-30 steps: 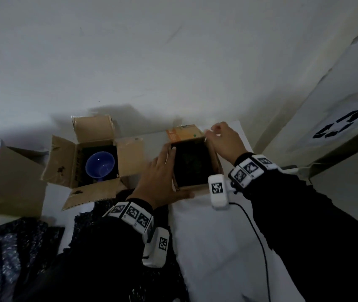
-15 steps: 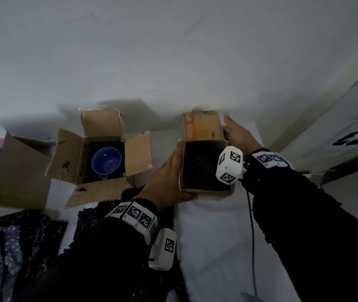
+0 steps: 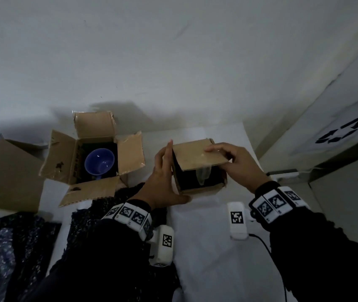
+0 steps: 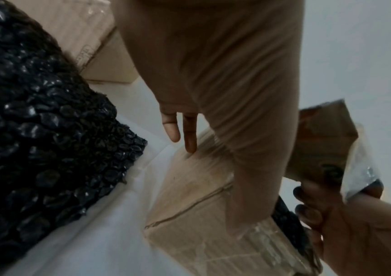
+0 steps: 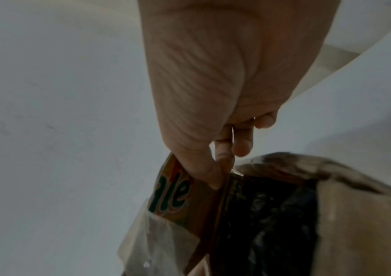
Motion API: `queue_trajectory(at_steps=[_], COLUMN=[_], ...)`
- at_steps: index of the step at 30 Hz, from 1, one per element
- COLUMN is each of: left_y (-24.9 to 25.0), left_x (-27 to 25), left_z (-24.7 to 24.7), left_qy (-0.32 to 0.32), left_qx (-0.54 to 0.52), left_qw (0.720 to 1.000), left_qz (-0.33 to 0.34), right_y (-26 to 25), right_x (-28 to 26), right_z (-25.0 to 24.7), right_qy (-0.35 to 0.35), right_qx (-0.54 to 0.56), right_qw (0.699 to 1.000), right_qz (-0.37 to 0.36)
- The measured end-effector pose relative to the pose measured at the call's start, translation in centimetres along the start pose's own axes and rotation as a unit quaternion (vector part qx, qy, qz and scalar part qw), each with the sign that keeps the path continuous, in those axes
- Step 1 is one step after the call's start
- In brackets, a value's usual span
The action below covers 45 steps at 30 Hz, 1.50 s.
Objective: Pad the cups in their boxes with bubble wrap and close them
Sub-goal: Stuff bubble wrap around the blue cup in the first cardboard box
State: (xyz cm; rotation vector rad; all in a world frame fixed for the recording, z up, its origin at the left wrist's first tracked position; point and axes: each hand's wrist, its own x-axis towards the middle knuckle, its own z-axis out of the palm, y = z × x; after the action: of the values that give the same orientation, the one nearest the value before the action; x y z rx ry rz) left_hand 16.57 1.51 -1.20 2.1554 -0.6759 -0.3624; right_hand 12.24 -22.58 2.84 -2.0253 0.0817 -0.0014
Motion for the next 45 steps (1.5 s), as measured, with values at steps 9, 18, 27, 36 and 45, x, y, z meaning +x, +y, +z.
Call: queue_trajectory(at_steps=[9,18,27,36,45], left_y=[-0.6,0.3,0.7,0.8,2.1], left_x=[-0.6,-0.7,-1.2,-1.5,-1.1], left_z=[-0.4,0.2,0.8,1.3,4.4], left_qy=[-0.044,-0.019,-0.031,-0.046,0.061], left_qx=[0.102,0.271,0.343,0.235,0.315], left_qw=[0.994,0.962,0.935,0.966,0.946], left_qz=[0.006,-0.015,0.085,0.096,0.038], right_y=[-1.8,-1.7,0.4,3.3,4.9], right_x=[-3.9,-6.8,-7.9,-8.2,-7.6], right_z=[0.1,2.6,5.0,8.5,7.0], right_qy=[-0.013,0.026,0.117,0.222,0.172], right_qx=[0.179,0.205,0.157,0.130,-0.078], right_qw=[0.974,0.965,0.965,0.952,0.974], right_qz=[0.139,0.160,0.172,0.165,0.126])
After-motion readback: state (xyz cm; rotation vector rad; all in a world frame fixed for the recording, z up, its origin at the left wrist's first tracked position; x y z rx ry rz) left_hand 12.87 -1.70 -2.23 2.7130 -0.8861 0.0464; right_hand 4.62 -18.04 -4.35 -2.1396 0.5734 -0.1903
